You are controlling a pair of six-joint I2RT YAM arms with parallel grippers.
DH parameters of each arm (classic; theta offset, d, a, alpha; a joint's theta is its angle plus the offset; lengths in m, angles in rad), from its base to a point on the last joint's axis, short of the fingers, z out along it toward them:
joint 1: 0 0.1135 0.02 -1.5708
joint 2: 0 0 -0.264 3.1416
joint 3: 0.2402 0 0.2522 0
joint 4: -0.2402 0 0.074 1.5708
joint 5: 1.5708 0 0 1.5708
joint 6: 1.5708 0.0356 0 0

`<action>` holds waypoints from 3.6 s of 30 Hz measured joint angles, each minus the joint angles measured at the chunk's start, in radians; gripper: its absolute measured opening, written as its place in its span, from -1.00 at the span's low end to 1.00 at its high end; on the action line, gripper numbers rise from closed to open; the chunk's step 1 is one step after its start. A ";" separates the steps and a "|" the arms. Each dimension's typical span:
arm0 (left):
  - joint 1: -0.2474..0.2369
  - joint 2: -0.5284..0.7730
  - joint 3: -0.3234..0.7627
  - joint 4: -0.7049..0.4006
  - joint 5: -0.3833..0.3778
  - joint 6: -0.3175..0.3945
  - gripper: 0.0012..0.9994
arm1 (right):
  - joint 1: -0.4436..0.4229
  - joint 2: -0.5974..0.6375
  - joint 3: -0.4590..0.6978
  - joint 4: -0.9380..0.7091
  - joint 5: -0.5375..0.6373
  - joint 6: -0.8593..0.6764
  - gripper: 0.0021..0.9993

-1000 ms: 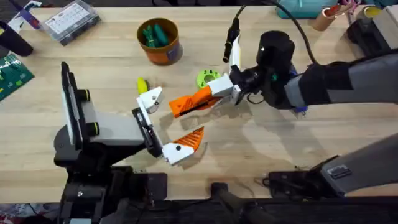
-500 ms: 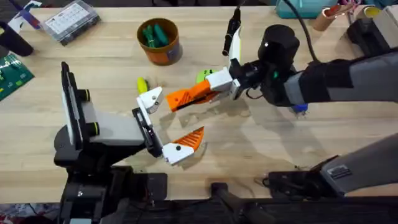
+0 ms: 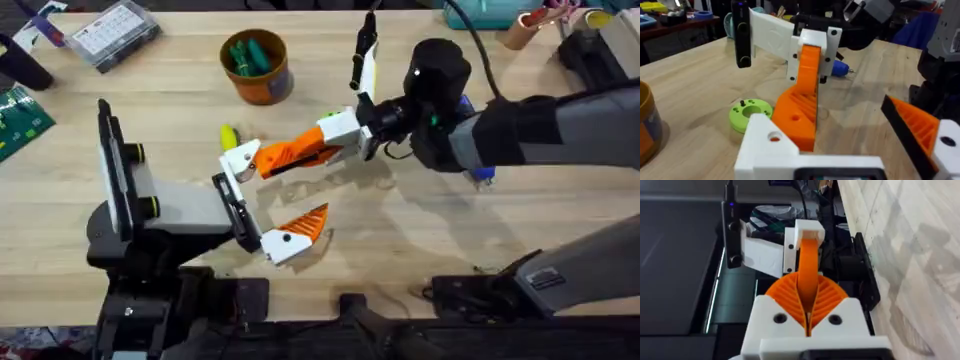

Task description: Pick up the gripper from the table and insert it into the empty holder that is missing its gripper. Then pick up a screw, insert it into the mounting hole, and use the screwdriver to tighten it. Finally, clean up the table by picking up the vegetable and placing it into the bucket.

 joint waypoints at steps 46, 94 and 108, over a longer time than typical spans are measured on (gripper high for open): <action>0.007 0.000 0.000 0.002 -0.030 -0.019 0.98 | 0.052 0.005 0.095 -0.229 0.076 -0.077 -0.98; 0.013 0.000 0.000 0.004 -0.055 -0.026 0.98 | 0.098 0.122 0.224 -0.231 0.072 -0.087 -0.77; 0.011 0.000 0.000 0.003 -0.042 -0.019 0.98 | 0.110 0.122 0.225 -0.235 0.116 -0.090 -0.50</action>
